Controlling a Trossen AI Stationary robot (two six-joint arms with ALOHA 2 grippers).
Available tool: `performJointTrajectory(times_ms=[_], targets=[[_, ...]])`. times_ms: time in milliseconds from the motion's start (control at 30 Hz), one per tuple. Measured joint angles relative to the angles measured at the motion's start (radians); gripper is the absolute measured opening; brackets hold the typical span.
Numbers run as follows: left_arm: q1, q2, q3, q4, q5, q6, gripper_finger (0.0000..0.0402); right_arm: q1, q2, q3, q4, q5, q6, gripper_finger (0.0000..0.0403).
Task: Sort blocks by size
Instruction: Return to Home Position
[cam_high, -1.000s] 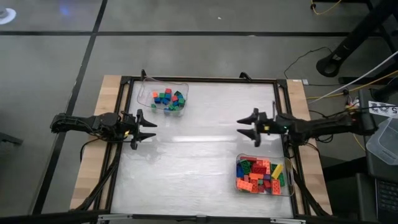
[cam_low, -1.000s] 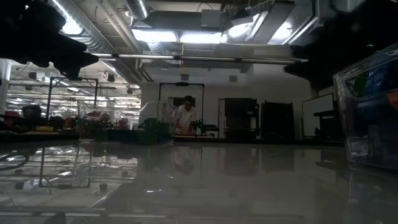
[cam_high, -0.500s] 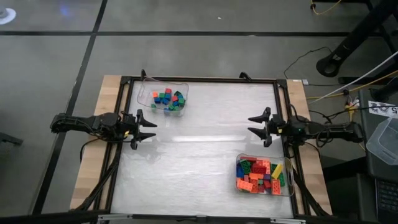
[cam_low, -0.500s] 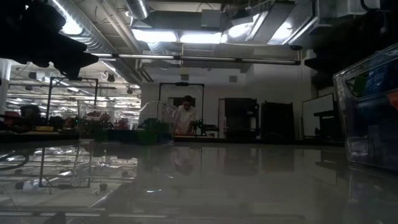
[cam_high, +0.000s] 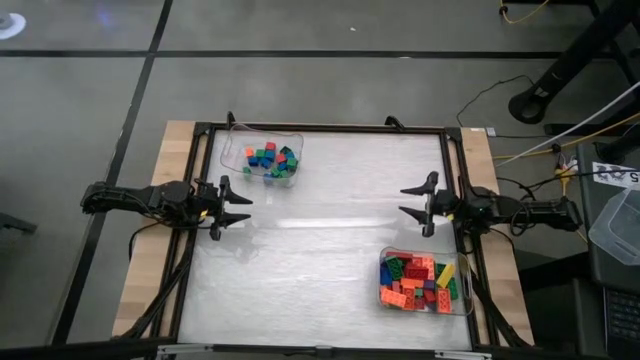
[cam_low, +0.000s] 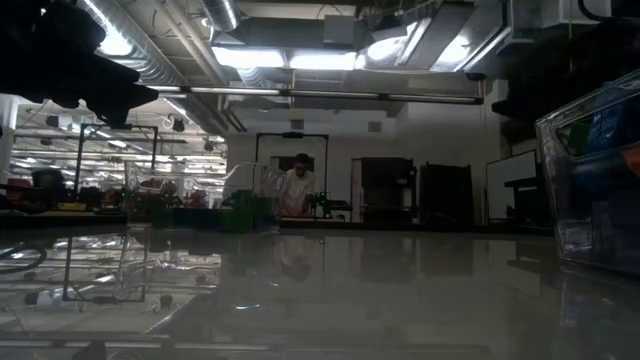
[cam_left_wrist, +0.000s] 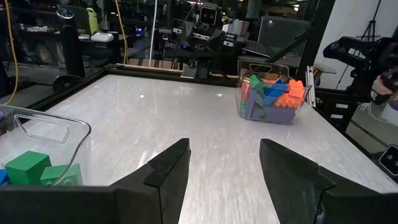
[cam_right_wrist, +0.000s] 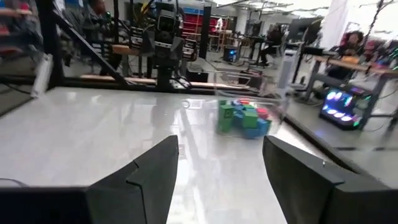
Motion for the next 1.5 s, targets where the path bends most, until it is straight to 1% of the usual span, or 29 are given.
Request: performJointTrajectory(times_ms=[100, 200, 1500], targets=[[0.000, 0.000, 0.000, 0.000, 0.000, 0.000, 0.0182, 0.000, 0.000, 0.000, 0.001, 0.018, -0.060, 0.0234], [0.000, 0.000, 0.000, 0.000, 0.000, 0.000, 0.0182, 0.000, 0.000, 0.000, 0.003, 0.011, -0.077, 0.0234], [0.000, 0.000, 0.000, 0.000, 0.000, 0.000, 0.0182, 0.000, 0.000, -0.002, 0.016, 0.005, -0.078, 0.0234]])
